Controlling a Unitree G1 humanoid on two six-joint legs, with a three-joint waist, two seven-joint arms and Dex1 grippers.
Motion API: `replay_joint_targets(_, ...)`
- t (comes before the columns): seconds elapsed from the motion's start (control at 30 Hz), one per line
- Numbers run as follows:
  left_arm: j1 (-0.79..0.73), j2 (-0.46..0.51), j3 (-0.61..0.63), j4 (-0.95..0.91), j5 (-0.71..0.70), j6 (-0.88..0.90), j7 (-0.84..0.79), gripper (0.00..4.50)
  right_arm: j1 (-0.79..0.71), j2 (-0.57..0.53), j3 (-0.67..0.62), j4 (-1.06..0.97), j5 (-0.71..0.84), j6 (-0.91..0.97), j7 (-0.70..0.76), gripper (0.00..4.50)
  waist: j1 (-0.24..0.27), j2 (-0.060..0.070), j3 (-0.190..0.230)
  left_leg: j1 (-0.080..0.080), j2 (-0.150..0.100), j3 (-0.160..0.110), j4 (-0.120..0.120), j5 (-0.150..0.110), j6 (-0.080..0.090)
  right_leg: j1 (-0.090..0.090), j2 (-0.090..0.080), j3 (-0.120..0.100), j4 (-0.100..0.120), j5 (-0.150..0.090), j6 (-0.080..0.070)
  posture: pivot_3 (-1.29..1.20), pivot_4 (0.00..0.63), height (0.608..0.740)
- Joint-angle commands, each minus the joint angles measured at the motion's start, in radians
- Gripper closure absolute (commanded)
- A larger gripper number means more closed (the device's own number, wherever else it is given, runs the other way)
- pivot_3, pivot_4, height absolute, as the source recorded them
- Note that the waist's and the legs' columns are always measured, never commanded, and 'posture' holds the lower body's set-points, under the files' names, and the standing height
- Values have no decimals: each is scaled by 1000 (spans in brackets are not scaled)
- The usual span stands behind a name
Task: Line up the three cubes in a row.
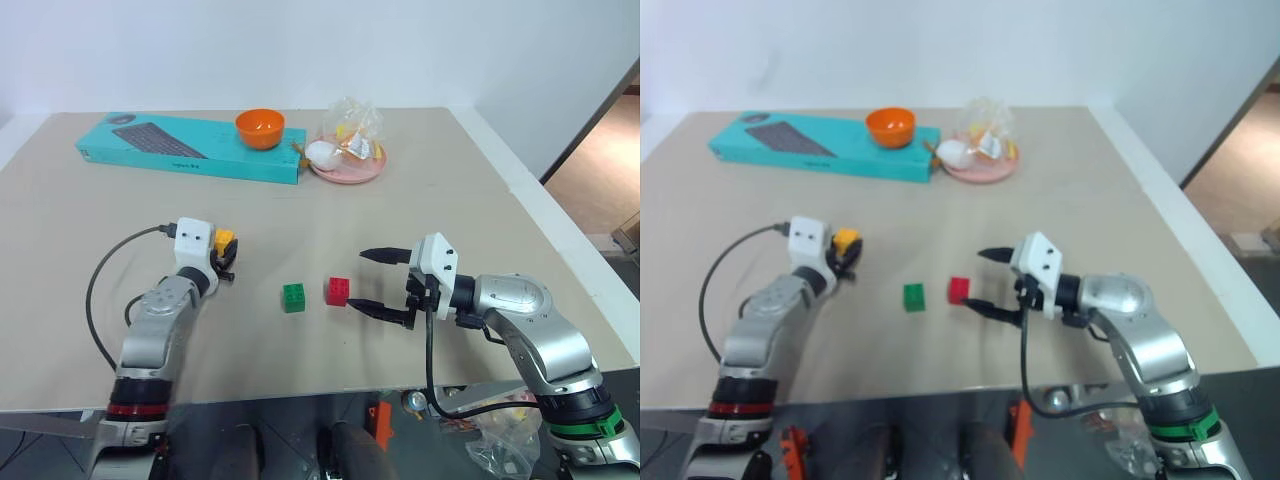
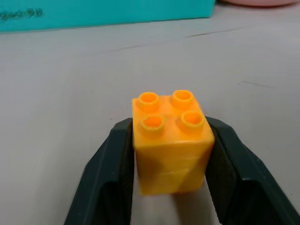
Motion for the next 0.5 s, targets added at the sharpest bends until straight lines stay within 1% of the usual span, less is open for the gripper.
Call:
replay_joint_targets(0.03, -15, 82, 0, 46, -64, -143, -247, 2849, -23, -4, -15, -8, -4, -18, 6, 0, 0, 0, 0, 0, 0, 0, 0, 0, 0, 0, 0, 0, 0, 0, 0, 0, 150, 740)
replay_joint_targets(0.07, -10, 118, -8, 65, -92, -184, -364, 2849, -28, -3, -14, -3, -6, -19, 7, 0, 0, 0, 0, 0, 0, 0, 0, 0, 0, 0, -1, 0, 0, 0, 0, 0, 150, 740)
replay_joint_targets(0.1, -7, 141, -14, 80, -111, -213, -443, 2849, -32, -3, -13, 0, -7, -20, 8, 0, 0, 0, 0, 0, 0, 0, 0, 0, 0, 0, -1, 0, 0, 0, 0, 0, 150, 740)
replay_joint_targets(0.23, 5, 224, -61, 117, -155, -322, -732, 2849, -39, -2, -11, 7, -13, -24, 12, 0, 0, 0, 0, -1, -1, 1, 0, 0, 0, -1, -2, 0, -1, 0, -1, 0, 150, 740)
replay_joint_targets(0.3, 12, 255, -89, 128, -165, -366, -852, 2849, -41, -3, -12, 10, -15, -26, 13, 0, 0, 0, 0, -1, -1, 1, -1, 0, 0, -1, -2, 0, -1, 0, -1, 0, 150, 740)
replay_joint_targets(0.4, 1, 271, -125, 164, -152, -416, -946, 2849, -39, -4, -15, 9, -19, -28, 12, 0, 0, 0, 0, -1, 0, 1, -1, 0, 0, -1, -2, 0, -1, -1, -1, 0, 150, 740)
replay_joint_targets(0.5, -13, 266, -147, 189, -146, -437, -989, 2849, -33, -6, -19, 3, -20, -26, 10, 0, 0, 0, 0, -1, 0, 1, -1, 0, 0, -1, -1, 0, -1, -1, -1, 0, 150, 740)
